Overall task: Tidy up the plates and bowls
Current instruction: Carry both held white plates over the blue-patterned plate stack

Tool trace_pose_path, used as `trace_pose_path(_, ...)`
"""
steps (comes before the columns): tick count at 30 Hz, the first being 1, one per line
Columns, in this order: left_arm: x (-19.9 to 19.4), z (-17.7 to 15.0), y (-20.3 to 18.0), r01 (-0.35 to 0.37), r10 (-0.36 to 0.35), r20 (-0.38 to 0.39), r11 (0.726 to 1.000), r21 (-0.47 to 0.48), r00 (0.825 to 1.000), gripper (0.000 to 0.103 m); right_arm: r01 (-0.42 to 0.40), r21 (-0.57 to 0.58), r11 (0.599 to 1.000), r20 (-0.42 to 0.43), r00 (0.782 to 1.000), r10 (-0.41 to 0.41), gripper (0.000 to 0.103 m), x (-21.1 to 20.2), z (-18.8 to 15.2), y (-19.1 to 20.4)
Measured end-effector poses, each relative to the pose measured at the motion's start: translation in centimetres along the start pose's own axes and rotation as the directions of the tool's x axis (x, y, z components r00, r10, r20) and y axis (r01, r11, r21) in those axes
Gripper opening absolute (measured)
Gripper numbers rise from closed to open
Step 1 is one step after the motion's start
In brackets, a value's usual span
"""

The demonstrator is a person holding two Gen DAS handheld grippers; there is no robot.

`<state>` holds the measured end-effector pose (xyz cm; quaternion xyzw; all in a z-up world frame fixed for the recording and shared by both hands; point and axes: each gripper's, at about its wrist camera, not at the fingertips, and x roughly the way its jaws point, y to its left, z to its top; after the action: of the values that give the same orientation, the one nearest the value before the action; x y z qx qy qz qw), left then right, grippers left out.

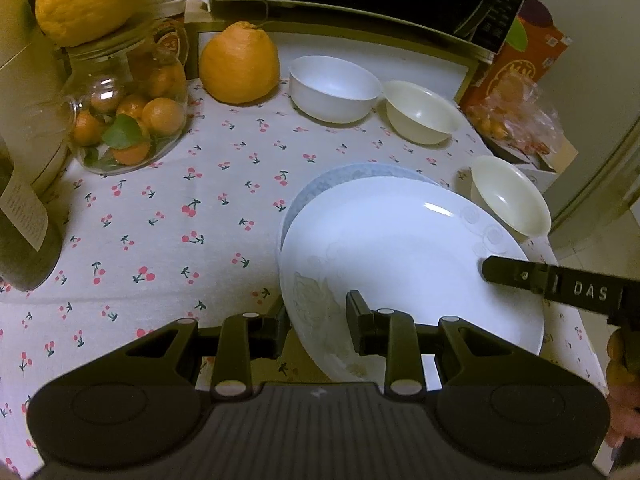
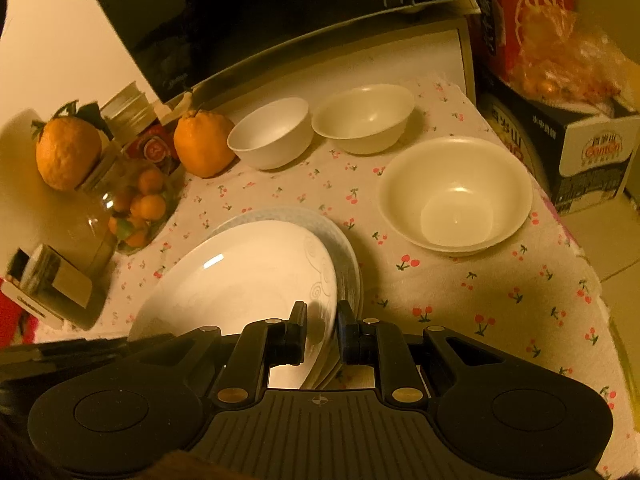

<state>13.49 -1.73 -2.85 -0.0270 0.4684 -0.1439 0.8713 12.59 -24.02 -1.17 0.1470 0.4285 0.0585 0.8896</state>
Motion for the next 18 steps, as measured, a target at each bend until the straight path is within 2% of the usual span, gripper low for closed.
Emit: trace_pose_path(18,0.6,-0.3,-0.5,-0.070,0.070,0.095,0.997,0.006,0.993,0.028,0.086,-0.055,0.995,0.029,0.996,-0.084,0.016,0.6,0.0,1.4)
